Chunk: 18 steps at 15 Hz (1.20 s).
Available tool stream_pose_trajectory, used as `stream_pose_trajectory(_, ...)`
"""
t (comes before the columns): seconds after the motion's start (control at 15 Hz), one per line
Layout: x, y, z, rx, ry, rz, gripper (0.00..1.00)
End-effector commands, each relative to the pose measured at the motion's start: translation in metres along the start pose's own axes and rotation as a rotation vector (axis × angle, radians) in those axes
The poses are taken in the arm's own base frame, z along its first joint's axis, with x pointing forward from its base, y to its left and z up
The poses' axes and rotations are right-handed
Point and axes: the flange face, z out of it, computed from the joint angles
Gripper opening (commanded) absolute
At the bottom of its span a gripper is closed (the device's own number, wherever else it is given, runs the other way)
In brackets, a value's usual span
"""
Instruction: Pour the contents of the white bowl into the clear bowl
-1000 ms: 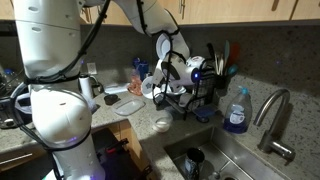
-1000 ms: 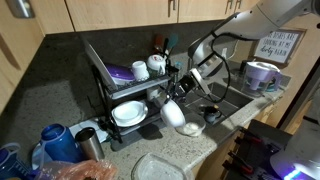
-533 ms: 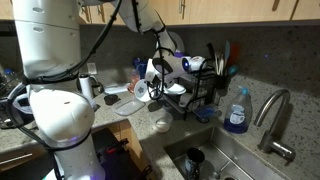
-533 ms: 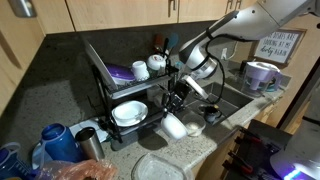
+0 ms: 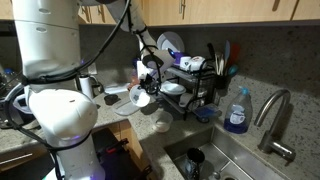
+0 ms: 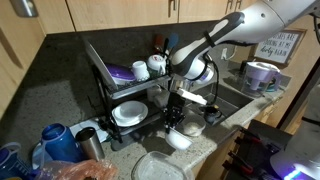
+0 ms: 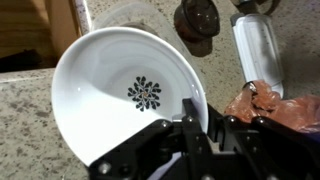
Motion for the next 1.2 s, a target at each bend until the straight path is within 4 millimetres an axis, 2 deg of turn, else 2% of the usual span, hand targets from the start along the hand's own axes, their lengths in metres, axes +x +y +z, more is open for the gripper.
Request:
stream_pose_trajectory(0.0,-0.013,-0.022,0.012,-0.154,0.063,-0.036,0.03)
stream_pose_trajectory(0.27,-0.021,-0.029,0.033,-0.353,0.119,-0.086,0.03)
stream_pose_trajectory(0.53,-0.023,-0.026,0.053,-0.495,0.168,-0.119,0.03)
stream_pose_trajectory(1.13,-0.013,-0.016,0.091,-0.576,0.311,-0.188,0.03)
